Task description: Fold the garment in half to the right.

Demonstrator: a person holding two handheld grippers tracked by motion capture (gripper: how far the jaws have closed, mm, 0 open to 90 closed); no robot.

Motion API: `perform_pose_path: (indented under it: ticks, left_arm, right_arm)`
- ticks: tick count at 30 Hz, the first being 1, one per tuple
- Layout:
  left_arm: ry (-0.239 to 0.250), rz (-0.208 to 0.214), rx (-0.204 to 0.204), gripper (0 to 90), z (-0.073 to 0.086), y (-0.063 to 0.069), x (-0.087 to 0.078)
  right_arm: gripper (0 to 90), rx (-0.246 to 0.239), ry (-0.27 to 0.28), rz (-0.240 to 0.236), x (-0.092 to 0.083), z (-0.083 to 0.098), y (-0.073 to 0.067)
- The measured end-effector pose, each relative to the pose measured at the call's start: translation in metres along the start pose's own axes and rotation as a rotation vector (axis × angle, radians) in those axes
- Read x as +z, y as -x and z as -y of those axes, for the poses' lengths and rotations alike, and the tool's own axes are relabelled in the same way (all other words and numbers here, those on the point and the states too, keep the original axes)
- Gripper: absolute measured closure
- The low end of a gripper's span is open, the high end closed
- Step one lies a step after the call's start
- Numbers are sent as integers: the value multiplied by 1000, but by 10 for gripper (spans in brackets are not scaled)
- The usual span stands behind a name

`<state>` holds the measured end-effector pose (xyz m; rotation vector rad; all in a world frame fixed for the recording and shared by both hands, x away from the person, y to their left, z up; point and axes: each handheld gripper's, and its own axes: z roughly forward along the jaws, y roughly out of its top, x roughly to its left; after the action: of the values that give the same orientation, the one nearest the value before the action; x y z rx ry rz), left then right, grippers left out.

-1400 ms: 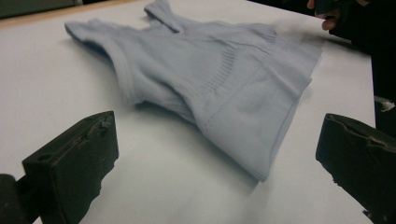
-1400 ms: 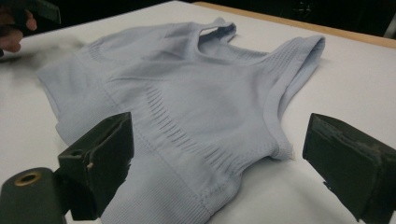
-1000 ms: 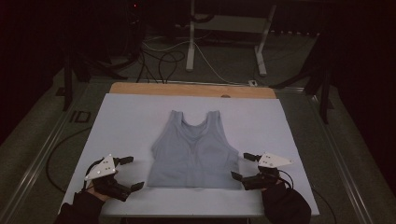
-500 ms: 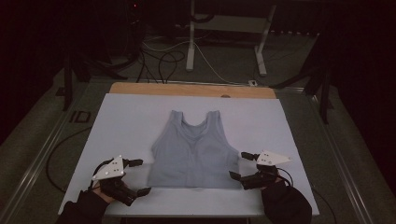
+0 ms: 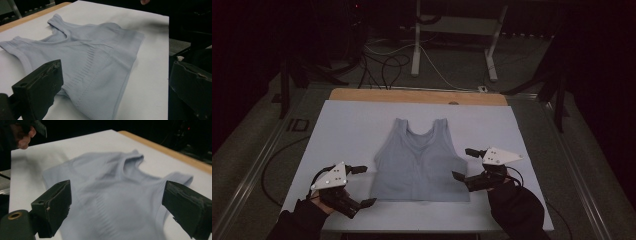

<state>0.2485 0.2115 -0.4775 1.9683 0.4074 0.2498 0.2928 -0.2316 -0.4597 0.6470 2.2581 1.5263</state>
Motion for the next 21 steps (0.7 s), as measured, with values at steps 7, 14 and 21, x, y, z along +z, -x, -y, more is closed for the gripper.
perform_pose_path:
  ticks: [7,14,21]
  left_arm:
    - [-19,-23,-6,3,-5,0,1]
    - [-62,-48,-7,3,-9,2,6]
    - [-104,-117,-31,3,-8,3,13]
  right_arm:
    - [90,-40,22,2,13,-30,8]
    - [89,-89,19,-6,32,-55,15]
    - [89,-101,-7,-37,62,-71,23]
